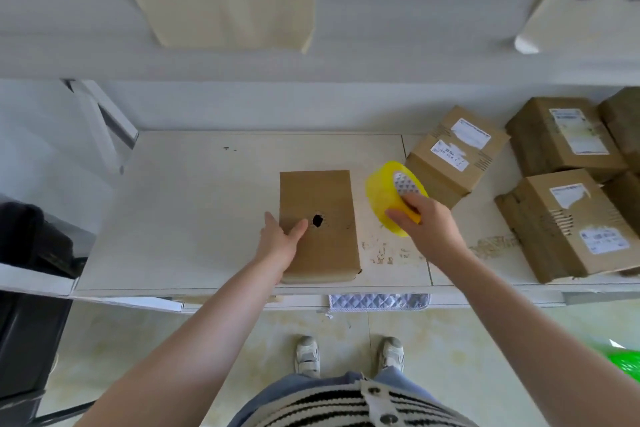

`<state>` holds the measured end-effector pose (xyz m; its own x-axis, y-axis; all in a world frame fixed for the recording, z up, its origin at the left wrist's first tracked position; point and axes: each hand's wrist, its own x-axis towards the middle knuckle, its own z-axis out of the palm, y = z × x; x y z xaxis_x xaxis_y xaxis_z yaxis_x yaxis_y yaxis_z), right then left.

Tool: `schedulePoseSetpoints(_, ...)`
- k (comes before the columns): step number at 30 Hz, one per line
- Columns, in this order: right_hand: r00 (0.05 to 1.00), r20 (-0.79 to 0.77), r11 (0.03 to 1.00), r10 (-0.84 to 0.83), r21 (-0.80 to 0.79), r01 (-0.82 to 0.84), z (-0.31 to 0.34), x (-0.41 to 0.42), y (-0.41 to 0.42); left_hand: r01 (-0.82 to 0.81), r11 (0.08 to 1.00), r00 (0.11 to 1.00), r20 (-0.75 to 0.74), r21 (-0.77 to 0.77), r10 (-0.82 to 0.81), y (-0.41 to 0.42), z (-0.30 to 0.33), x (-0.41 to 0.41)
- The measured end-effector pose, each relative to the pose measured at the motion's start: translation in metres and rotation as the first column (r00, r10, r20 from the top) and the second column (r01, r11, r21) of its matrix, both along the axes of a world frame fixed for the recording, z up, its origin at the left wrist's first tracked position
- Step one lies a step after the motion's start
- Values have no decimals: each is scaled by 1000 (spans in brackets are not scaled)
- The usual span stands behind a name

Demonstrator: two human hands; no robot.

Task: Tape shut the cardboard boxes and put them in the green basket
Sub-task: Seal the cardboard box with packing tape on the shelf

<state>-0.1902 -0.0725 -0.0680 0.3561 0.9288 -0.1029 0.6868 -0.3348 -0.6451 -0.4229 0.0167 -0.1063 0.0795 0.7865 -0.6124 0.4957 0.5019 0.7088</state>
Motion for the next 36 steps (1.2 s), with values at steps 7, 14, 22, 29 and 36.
schedulePoseSetpoints(7, 975, -69, 978, 209, 9, -209, 61, -38, 15, 35, 838, 916, 318, 544, -245, -15, 68, 3)
schedulePoseSetpoints(14, 966, -80, 968, 248, -20, -250, 71, -64, 24, 58, 822, 945, 233, 566, -228, -3, 86, 1)
schedulePoseSetpoints(22, 948, 59, 949, 313, 12, -314, 73, -63, 28, 110, 803, 953, 167, 586, -252, 8, 105, -9)
schedulePoseSetpoints(29, 963, 32, 963, 266, -38, -265, 76, -26, 39, -244, 913, 866, 497, 327, 53, 14, 97, -31)
schedulePoseSetpoints(36, 889, 366, 955, 276, -209, -210, 73, -44, 70, -363, 912, 900, 324, 191, 291, 19, 49, -38)
